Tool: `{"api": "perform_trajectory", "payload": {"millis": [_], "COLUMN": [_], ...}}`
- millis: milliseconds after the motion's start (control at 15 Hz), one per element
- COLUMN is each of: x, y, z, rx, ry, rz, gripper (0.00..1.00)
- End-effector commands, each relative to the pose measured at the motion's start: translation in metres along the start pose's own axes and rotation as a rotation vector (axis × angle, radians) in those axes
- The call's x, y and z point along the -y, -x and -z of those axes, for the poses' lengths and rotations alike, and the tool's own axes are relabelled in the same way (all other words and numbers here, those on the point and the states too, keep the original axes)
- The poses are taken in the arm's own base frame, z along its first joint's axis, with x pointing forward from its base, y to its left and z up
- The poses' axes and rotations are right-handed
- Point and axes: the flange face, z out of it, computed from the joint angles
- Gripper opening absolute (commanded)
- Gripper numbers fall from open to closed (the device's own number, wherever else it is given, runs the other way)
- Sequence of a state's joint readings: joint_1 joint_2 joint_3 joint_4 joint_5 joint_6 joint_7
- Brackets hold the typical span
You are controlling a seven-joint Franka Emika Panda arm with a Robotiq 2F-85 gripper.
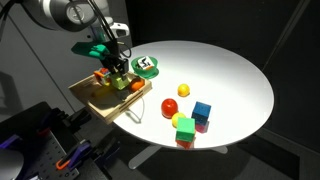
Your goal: Put the strawberry in the box, then stack the light green toy block on the grey toy block in the box
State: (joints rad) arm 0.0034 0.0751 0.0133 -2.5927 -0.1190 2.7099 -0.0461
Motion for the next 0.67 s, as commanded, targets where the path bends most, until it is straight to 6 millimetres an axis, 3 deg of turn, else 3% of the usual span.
{"api": "perform_trajectory", "payload": {"millis": [0,67,133,267,400,467,600], "x": [-0.0001,-0.0001,-0.0002,0.0000,-0.0002,-0.0008,-0.0028], "y": [-0.0004,-0.0002,0.0001,0.0003,0.0013,0.0015,0.0013], "z": [-0.0094,-0.0118,-0.0138,-0.0169,-0.0178,-0.0178,-0.0169], "rx": [-0.010,-0.013,-0.017,-0.023,-0.027,-0.029,-0.026], "ry": [0.003,0.005,0.008,0.008,0.011,0.013,0.014], "rz": [0.030,0.035,0.039,0.045,0.048,0.048,0.043], "gripper": [0.29,0.40,0.79,0.80,0.96,0.99,1.00]}}
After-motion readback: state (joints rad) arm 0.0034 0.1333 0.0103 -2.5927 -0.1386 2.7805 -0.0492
